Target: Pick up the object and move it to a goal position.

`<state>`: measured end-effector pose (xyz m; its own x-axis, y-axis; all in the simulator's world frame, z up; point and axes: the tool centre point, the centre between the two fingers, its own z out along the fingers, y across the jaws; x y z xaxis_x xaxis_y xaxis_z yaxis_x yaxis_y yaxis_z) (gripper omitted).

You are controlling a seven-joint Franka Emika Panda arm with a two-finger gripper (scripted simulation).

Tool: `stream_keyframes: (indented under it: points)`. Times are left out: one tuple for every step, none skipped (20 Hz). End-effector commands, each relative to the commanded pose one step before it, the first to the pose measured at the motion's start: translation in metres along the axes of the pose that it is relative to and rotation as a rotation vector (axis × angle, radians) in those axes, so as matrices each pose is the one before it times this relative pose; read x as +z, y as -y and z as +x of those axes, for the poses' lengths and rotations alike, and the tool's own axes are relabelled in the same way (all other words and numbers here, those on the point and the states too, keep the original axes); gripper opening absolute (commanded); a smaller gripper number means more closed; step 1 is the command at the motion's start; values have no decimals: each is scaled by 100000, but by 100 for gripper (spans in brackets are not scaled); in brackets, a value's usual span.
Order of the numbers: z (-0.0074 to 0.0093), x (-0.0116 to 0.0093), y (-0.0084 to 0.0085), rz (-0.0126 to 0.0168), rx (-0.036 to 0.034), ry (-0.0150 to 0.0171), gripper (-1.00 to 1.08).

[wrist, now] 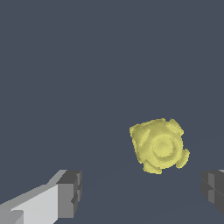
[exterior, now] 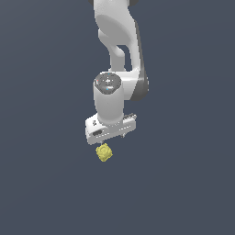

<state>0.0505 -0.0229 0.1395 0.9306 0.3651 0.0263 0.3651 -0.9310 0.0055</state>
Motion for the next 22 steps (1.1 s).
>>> stream_keyframes:
  points:
    - [98,1044,-1030,70,-5749,586,100]
    - [2,397,-385,46,-2116,217,100]
    - [-11,378,-364,52,-1998,202,100]
    - [-21,359,-343,56,-1881,187,100]
    - [-30,339,-321,59,-1765,173,100]
    - [-36,319,-298,60,-1650,159,100]
    - [-42,298,-277,61,-1534,145,100]
    - [-45,277,-255,60,-1419,132,100]
    - [-47,256,-234,58,-1303,119,100]
    - [-48,235,-212,56,-1189,107,100]
    - [-46,213,-191,52,-1075,96,100]
    - [-44,191,-170,49,-962,84,100]
    - [-42,169,-149,44,-847,73,100]
    - [-38,147,-129,39,-734,63,100]
    - [-33,125,-108,34,-622,53,100]
    - [-29,102,-89,28,-507,43,100]
    - [-23,79,-69,22,-395,33,100]
    - [-18,57,-50,16,-279,23,100]
    - [-10,34,-30,10,-168,14,100]
    - [-7,11,-14,3,-49,4,100]
    - [-12,-36,50,11,405,22,100]
    - [-2,41,-2,0,0,0,100]
